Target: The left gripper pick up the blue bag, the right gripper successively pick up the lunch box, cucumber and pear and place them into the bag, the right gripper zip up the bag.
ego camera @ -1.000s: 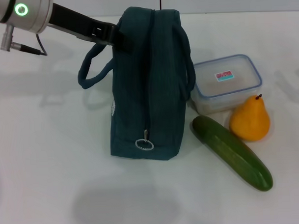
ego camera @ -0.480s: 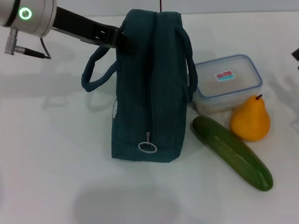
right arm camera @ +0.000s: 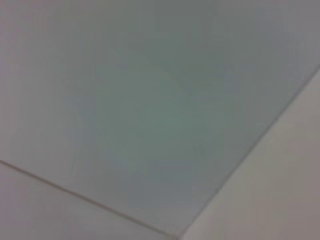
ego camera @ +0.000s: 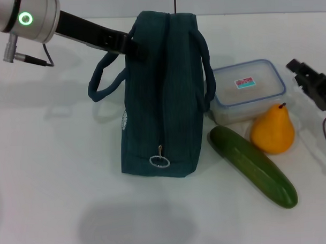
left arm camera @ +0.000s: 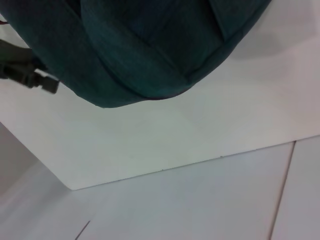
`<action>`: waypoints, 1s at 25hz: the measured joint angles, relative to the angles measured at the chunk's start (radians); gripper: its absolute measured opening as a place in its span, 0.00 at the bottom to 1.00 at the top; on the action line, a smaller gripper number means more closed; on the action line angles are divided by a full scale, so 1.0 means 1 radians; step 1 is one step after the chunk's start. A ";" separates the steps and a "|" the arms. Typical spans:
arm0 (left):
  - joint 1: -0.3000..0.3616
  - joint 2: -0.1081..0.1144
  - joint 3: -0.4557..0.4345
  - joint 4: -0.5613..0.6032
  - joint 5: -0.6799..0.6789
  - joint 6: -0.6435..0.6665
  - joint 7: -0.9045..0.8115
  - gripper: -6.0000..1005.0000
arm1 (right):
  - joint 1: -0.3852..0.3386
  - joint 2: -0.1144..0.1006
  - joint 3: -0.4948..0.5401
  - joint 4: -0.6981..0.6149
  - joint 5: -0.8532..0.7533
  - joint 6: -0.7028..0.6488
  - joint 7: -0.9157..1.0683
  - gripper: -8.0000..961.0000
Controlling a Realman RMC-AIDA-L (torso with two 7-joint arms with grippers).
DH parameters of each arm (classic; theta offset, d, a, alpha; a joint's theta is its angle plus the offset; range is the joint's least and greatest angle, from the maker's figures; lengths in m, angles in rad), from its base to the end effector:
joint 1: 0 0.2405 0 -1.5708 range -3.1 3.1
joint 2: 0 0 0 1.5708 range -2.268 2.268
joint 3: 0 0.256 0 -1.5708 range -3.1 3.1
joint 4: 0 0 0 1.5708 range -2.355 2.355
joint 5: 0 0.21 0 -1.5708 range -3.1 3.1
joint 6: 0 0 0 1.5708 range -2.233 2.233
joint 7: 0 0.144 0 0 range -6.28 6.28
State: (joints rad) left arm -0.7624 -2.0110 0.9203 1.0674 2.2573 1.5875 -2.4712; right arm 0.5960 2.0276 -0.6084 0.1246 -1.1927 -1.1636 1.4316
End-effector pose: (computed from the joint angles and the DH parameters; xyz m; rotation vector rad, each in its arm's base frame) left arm -0.1614 0.3990 0.0500 -2.6299 -1.2579 -0.2171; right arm 0.3089 0.3419 -0.0438 -1.5958 1.6417 1.2954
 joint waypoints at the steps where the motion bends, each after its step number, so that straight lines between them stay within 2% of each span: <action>1: 0.000 0.000 0.000 0.000 -0.001 0.000 0.004 0.04 | 0.004 0.000 0.001 0.000 -0.012 0.007 0.008 0.59; 15: 0.013 0.000 -0.002 0.000 -0.003 -0.003 0.039 0.04 | 0.039 0.000 0.013 0.029 -0.030 0.007 0.037 0.73; 21: 0.025 0.000 -0.002 0.000 -0.005 -0.009 0.040 0.04 | 0.039 0.000 0.013 0.025 -0.026 0.007 0.042 0.72; 25: 0.028 -0.002 -0.002 0.000 -0.006 -0.010 0.042 0.04 | 0.042 0.000 0.013 0.021 -0.026 0.011 0.043 0.68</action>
State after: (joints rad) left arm -0.7345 -2.0133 0.9187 1.0677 2.2517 1.5778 -2.4288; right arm 0.6382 2.0277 -0.5951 0.1452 -1.2188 -1.1530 1.4742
